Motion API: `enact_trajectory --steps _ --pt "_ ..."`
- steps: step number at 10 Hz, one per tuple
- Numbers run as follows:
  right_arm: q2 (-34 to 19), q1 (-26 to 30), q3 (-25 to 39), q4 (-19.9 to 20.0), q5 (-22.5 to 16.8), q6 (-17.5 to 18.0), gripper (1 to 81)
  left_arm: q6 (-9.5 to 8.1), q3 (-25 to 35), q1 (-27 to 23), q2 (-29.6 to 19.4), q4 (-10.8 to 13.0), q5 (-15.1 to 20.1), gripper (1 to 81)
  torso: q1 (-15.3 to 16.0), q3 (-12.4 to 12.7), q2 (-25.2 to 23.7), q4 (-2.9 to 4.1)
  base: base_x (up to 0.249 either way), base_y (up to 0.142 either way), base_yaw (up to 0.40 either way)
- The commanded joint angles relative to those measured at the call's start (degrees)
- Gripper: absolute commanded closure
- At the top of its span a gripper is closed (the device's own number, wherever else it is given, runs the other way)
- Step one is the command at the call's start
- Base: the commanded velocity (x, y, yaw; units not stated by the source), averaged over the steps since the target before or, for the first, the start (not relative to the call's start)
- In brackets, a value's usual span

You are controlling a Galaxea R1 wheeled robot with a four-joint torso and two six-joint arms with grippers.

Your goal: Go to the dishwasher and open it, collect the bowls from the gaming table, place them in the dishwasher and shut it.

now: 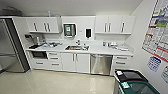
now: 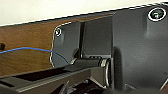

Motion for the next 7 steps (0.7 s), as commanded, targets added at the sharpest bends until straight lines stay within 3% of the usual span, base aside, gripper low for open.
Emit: enact_trajectory --steps 1,7 --pt "-0.49 2.98 1.3 -0.76 -2.89 -0.26 1.0 0.38 1.07 -3.22 -0.85 -0.18 3.0 1.0 0.0 0.0 0.0 0.0 0.114 0.0 0.0" --pt "-0.4 2.9 1.39 -0.76 -2.98 -0.26 1.0 0.38 1.07 -3.22 -0.94 -0.18 3.0 1.0 0.0 0.0 0.0 0.0 0.113 0.0 0.0"
